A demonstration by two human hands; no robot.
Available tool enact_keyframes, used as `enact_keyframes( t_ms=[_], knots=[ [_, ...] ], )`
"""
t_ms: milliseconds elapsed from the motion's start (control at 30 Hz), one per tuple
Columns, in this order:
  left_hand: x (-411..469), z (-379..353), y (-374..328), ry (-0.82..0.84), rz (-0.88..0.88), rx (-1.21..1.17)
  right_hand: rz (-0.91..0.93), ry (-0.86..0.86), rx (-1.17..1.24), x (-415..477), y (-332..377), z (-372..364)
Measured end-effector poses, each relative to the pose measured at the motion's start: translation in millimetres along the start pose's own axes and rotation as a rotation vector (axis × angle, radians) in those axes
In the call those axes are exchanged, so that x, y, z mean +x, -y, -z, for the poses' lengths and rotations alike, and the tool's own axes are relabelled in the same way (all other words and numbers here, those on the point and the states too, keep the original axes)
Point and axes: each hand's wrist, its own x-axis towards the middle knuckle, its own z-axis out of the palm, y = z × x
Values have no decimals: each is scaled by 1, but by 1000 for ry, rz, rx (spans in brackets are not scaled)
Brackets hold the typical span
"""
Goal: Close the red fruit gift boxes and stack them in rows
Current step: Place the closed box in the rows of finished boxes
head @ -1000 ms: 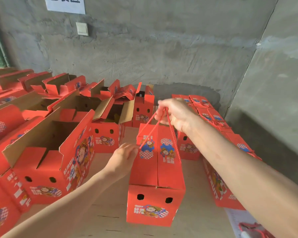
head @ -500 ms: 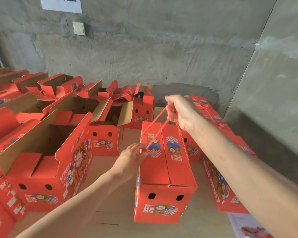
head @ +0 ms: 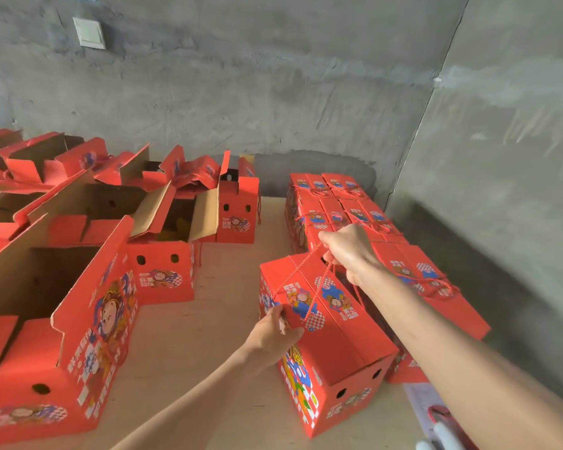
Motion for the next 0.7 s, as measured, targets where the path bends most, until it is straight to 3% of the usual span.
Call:
enact_keyframes(
  t_ms=[100, 200, 300, 367, 700],
  knots=[
    [4, -10, -1, 51, 59, -29, 198, -32, -460, -2, -21, 18],
    [3, -20, 0, 60, 61, -124, 276, 98, -821, -11, -44, 28],
    [0, -27, 2, 73, 95, -320, 151, 481, -855, -29, -88, 16],
    [-2, -28, -2, 111, 121, -467, 107, 576, -831, -42, -117, 2],
    [2, -25, -7, 177, 144, -472, 95, 429, -897, -62, -153, -18]
  ],
)
